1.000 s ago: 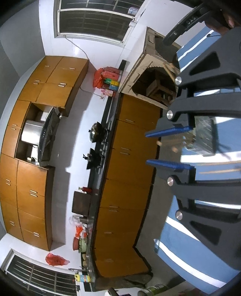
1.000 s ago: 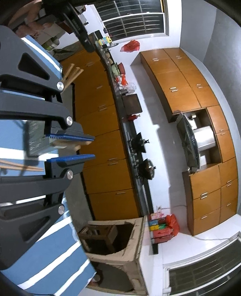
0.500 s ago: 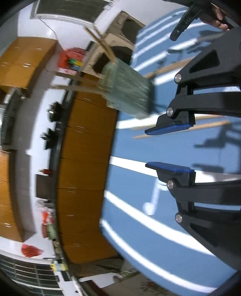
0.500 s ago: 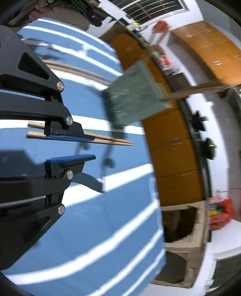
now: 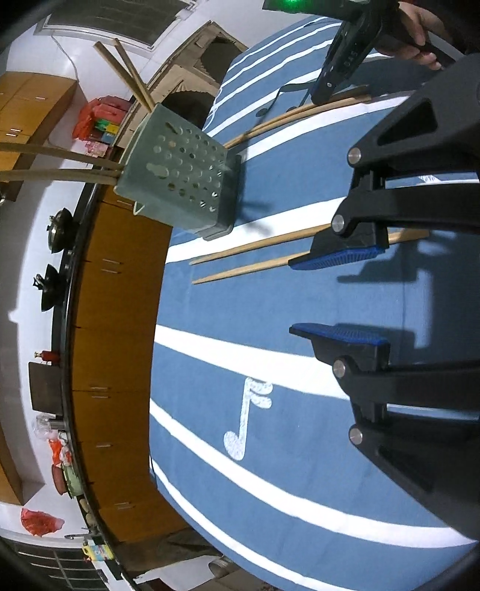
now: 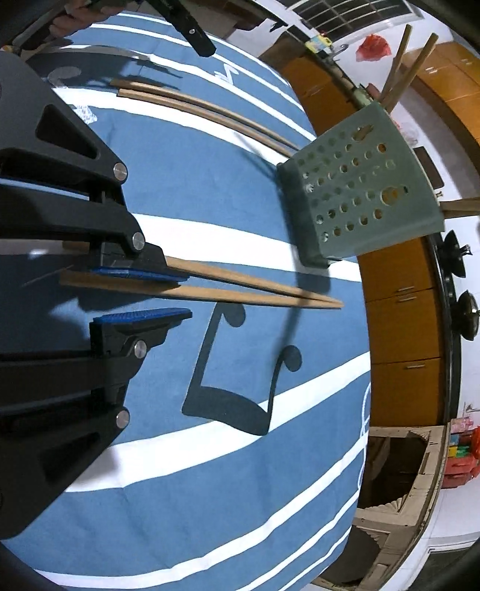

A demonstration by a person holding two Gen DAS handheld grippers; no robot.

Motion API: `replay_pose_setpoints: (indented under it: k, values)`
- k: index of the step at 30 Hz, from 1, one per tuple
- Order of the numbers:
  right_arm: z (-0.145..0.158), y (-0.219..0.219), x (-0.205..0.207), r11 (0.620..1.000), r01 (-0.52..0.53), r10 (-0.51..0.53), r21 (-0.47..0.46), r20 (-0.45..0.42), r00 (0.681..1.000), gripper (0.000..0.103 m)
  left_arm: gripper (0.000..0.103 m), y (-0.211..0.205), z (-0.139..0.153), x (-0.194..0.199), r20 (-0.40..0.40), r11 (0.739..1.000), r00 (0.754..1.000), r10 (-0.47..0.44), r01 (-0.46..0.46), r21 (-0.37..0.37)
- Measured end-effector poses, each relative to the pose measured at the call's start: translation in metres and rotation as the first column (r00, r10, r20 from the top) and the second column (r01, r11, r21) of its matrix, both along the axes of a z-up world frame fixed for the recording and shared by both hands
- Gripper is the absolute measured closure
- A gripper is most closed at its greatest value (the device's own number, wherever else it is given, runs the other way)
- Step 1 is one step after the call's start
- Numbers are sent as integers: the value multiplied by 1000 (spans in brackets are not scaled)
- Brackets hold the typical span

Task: Organize utensils
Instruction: 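Lower the left tool onto another chopstick and close it while the right tool grasps one too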

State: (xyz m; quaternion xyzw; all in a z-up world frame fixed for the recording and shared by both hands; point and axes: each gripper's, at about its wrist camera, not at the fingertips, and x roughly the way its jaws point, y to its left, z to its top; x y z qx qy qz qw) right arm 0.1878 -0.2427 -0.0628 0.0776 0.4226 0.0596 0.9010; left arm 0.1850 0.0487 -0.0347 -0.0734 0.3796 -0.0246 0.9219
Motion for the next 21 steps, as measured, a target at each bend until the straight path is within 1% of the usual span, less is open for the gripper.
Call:
replay_pose_setpoints:
  k: [1, 2, 4, 7, 9, 11, 14, 16, 20, 21]
  values:
    - [-1, 1, 0, 1000, -1, 1, -10, 2, 1000, 89, 72, -1, 0, 2, -5, 1000, 1000, -5, 5, -2]
    - [-1, 1, -1, 1000, 6, -6, -30, 4, 1000, 95, 72, -3, -1, 3, -9, 1000, 1000, -10, 10, -4]
    - [-1, -2, 0, 999, 21, -20, -34, 6, 1000, 95, 72, -6, -4, 5, -23, 1000, 999, -25, 25, -13]
    - [-1, -17, 1, 995, 92, -92, -33, 5, 996, 95, 72, -10, -8, 9, -40, 999, 998, -42, 41, -24]
    - [-2, -31, 2, 989, 149, -149, -15, 0, 989, 95, 73, -13, -11, 12, -51, 998, 997, -52, 51, -30]
    - [-2, -43, 2, 985, 174, -174, 4, -7, 985, 95, 73, -16, -14, 14, -60, 997, 996, -64, 62, -35]
    - [-2, -49, 1, 983, 182, -182, 4, -6, 983, 95, 74, -23, -19, 18, -76, 996, 993, -86, 83, -41]
    - [-2, -49, 0, 984, 180, -180, 0, -3, 984, 95, 76, -30, -24, 21, -91, 995, 991, -95, 93, -24]
    - [-3, -46, 2, 985, 173, -173, -12, 2, 985, 95, 84, -38, -36, 28, -133, 995, 986, -97, 99, 7]
    - [-3, -46, 3, 985, 172, -172, -13, 2, 985, 95, 87, -39, -36, 27, -124, 995, 988, -92, 96, 25]
